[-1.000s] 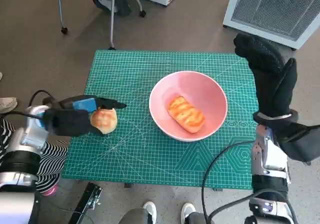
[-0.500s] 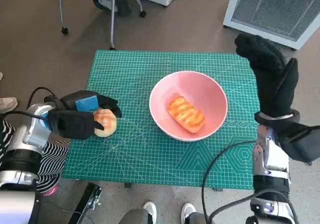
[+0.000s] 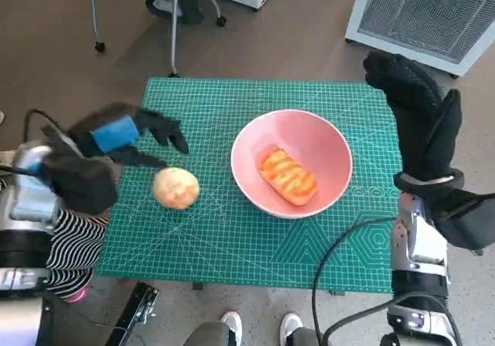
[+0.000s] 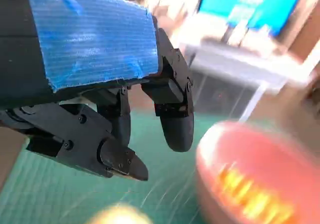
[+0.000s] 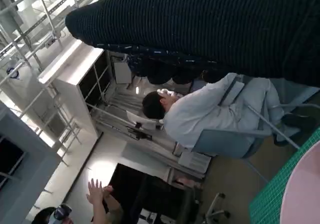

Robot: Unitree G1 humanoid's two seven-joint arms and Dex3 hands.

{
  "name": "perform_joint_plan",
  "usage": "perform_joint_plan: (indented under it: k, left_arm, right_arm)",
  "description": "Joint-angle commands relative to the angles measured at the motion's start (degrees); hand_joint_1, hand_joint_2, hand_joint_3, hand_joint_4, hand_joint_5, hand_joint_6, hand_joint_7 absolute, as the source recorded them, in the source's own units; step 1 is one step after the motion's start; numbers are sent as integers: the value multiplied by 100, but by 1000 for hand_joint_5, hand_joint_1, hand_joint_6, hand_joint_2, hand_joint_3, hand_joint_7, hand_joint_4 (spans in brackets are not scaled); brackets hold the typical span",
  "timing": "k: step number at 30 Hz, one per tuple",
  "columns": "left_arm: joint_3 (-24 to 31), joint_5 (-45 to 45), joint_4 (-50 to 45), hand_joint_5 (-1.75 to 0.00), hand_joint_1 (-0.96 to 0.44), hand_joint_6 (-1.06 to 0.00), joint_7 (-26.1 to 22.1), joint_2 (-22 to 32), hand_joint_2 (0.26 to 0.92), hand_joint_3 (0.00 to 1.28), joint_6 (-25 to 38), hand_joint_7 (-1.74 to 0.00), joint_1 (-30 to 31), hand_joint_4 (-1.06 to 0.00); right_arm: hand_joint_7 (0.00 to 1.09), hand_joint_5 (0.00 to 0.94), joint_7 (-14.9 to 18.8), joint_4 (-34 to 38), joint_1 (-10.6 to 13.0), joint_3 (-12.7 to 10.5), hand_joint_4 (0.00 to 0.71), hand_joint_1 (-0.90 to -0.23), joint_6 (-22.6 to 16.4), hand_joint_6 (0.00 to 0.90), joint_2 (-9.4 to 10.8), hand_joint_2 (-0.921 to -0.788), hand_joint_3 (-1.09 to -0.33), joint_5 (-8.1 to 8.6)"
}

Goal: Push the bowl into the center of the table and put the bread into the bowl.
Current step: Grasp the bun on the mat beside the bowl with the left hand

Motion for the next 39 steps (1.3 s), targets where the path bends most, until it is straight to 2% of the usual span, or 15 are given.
perform_joint_plan:
  k: [1,6,12,21,29,34,36,38,39]
  left_arm:
    - [177,-218,-356,-1077,3,-712,240,-236,910,25,-16,-1110,-145,-740]
    - [194,-193,-607,-1046,3,-720,536,-552,901,36,97,-1126,-334,-748]
    - [-51,53,-728,-1056,2,-700,826,-1059,913,24,272,-1143,-785,-745]
    - [-364,206,-609,-1059,2,-695,727,-1443,916,18,422,-1144,-1144,-746]
    - [-350,64,-774,-1043,2,-706,409,-1338,913,14,623,-1131,-1036,-761]
    - [-273,-169,-1138,-1079,2,-673,-57,-1114,918,29,1071,-1157,-808,-734]
    - [-259,-329,-1315,-1192,1,-568,-355,-970,920,110,1317,-1239,-706,-648]
    - [-244,-475,-1466,-1021,-171,-544,-642,-829,920,158,1542,-1315,-623,-532]
    - [-238,-535,-1539,-947,-157,-490,-756,-772,894,155,1640,-1215,-587,-493]
  right_arm:
    - [416,0,-6,77,71,-6,166,-712,72,54,-32,-921,-678,-43]
    - [417,0,23,129,47,-18,166,-712,63,54,-43,-921,-678,-16]
    - [417,0,15,82,58,-6,165,-712,101,53,-34,-921,-678,-9]
    - [419,0,-8,-79,149,-4,164,-718,136,56,-48,-921,-678,-16]
    - [418,0,-34,-282,301,-53,157,-707,138,52,-111,-921,-679,-54]
    - [414,0,-46,-324,375,-83,156,-698,115,45,-136,-921,-684,-67]
    - [414,0,-59,-318,386,-93,154,-691,109,44,-140,-921,-690,-78]
    - [415,0,-68,-302,390,-102,152,-691,103,45,-139,-921,-692,-88]
    - [415,0,-70,-303,395,-105,152,-690,102,46,-138,-921,-693,-89]
